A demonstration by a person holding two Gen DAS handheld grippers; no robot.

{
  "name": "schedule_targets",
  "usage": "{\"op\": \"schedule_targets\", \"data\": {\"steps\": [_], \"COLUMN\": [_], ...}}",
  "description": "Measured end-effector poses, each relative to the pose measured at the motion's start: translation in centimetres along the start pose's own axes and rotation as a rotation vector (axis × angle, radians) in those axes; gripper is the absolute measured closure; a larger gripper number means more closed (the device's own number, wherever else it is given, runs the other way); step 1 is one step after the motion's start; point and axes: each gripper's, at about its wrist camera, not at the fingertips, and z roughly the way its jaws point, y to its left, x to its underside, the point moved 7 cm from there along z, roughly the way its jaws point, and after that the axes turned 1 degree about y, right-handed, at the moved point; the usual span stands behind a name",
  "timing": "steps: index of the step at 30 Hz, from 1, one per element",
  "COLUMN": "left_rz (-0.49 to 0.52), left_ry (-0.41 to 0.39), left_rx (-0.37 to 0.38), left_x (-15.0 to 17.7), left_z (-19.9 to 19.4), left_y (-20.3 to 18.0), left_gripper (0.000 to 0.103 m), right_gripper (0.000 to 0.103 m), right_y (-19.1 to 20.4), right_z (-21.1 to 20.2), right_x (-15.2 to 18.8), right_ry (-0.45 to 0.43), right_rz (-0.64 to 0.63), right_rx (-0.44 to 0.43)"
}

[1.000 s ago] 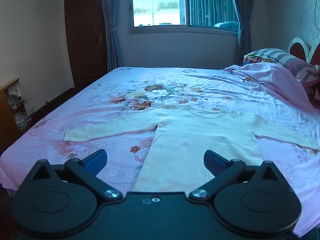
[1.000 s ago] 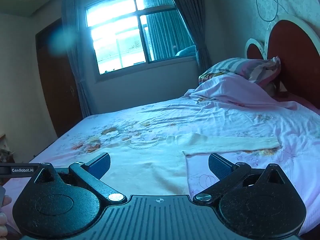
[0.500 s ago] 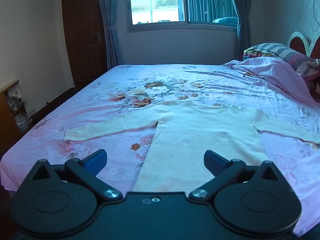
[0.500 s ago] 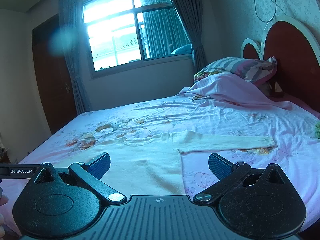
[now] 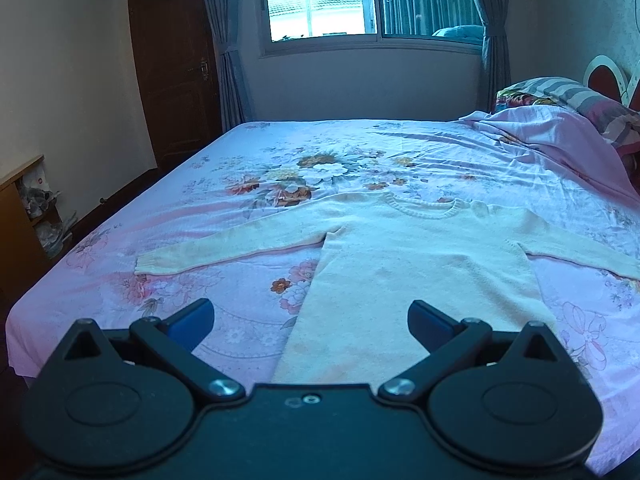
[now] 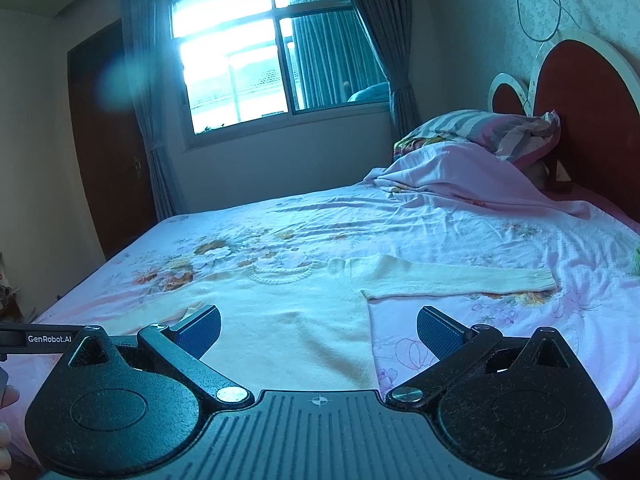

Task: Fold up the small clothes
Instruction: 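Move both tools over the cream sweater toward its sleeve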

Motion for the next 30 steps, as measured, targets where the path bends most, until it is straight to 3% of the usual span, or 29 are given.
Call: {"op": "schedule_targets", "data": {"steps": [30], "left_rz": [-0.008], "left_ry": [0.036], "left_rx": [-0.035], "left_x": [-0.2], "left_z": [2.3], "left_y": [0.6], "left_gripper": [0.001], "right_gripper": [0.000], "right_y": [0.5], "right_z": [2.4], "right_x": [0.5], "right_ry": [0.038], "right_rz": [-0.019], "right_rx": [-0.006]}}
